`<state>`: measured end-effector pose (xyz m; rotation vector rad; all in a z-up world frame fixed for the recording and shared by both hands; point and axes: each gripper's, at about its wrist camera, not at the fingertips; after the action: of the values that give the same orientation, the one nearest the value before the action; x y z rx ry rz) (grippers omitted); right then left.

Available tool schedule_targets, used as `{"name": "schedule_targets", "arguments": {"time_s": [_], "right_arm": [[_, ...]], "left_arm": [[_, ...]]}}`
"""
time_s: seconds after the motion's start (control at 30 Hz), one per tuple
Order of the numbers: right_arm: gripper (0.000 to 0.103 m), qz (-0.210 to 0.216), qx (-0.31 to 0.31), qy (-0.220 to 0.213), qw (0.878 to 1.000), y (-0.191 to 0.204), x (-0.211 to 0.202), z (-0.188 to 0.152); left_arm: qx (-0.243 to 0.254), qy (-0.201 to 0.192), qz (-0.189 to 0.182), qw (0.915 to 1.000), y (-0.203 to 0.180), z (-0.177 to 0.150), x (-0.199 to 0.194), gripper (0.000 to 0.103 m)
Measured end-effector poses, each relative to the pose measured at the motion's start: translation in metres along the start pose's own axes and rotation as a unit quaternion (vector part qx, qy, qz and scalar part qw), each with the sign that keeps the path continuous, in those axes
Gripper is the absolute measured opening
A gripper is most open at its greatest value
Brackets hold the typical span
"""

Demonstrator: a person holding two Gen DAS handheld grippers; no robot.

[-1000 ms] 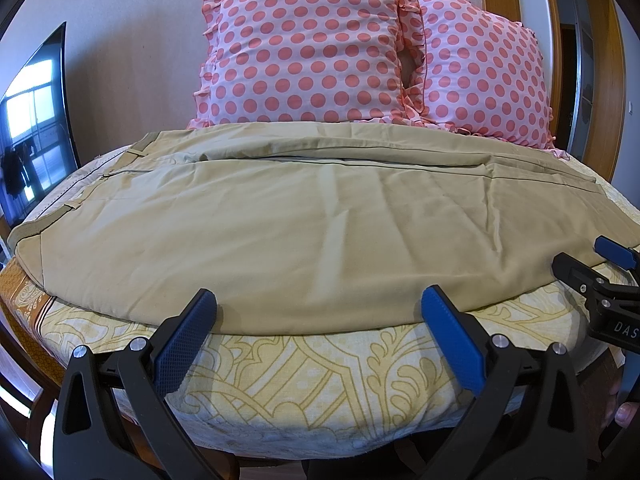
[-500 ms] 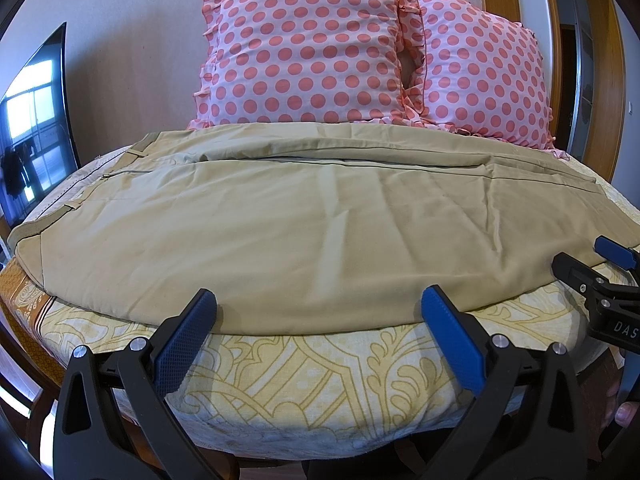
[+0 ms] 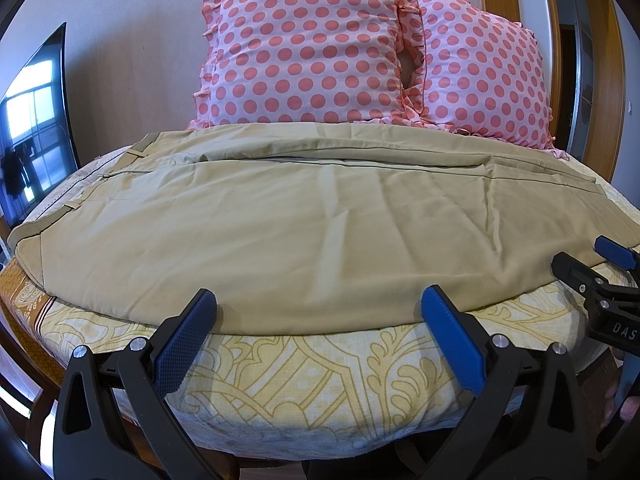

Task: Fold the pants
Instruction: 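Reach the right tool to the trouser hem and close on it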

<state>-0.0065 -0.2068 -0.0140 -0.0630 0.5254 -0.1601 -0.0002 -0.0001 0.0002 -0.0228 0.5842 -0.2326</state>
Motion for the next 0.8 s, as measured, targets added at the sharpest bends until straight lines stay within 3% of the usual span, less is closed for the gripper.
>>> {"name": "schedule_targets", "arguments": {"time_s": [0.07, 0.13, 0.2, 0.3, 0.4, 0.43, 0.5, 0.53, 0.57, 0.67, 0.8], "right_arm": [[0.101, 0.006, -0.003, -0.001, 1.000, -0.002, 0.000, 0.001], [0.101, 0.040, -0.009, 0.034, 0.999, -0.008, 0.006, 0.015], [0.101, 0.064, 0.034, 0.031, 0.997, -0.031, 0.004, 0.037], [0.101, 0.030, 0.095, 0.017, 0.995, -0.076, 0.015, 0.084], [0.101, -0.028, 0.151, 0.039, 0.987, -0.121, 0.053, 0.129], [0.101, -0.055, 0.168, 0.054, 0.983, -0.137, 0.075, 0.145], [0.089, -0.103, 0.195, 0.097, 0.971, -0.165, 0.128, 0.174], [0.068, -0.119, 0.205, 0.117, 0.964, -0.174, 0.148, 0.182], [0.056, -0.133, 0.221, 0.141, 0.956, -0.185, 0.174, 0.189], [0.050, -0.150, 0.267, 0.207, 0.929, -0.210, 0.247, 0.201], [0.050, -0.183, 0.314, 0.240, 0.900, -0.229, 0.311, 0.212]], "left_arm": [[0.001, 0.006, -0.003, 1.0000, 0.001, 0.001, 0.000, 0.102], [0.001, 0.010, -0.016, 0.9998, 0.003, 0.006, -0.004, 0.102], [0.007, -0.006, -0.025, 0.9996, -0.002, 0.019, -0.021, 0.102], [0.022, -0.033, -0.006, 0.9992, 0.000, 0.033, -0.031, 0.102], [0.020, -0.052, 0.009, 0.9984, 0.007, 0.050, -0.030, 0.102], [0.017, -0.054, 0.012, 0.9983, 0.009, 0.055, -0.028, 0.102], [0.011, -0.058, 0.015, 0.9982, 0.013, 0.065, -0.020, 0.102], [0.007, -0.058, 0.014, 0.9982, 0.014, 0.069, -0.017, 0.102], [0.005, -0.057, 0.013, 0.9983, 0.014, 0.070, -0.014, 0.102], [0.001, -0.057, 0.010, 0.9983, 0.015, 0.077, -0.005, 0.102], [0.005, -0.059, 0.009, 0.9982, 0.017, 0.082, 0.003, 0.102]]}}
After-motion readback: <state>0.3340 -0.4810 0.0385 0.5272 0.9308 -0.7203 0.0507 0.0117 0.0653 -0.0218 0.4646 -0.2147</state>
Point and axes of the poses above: each gripper's, at about its wrist camera, not at the fingertips, and x roughly the way its jaws point, y to its left, z to its top, and after that the axes turned 13 degrees about -z, right-handed
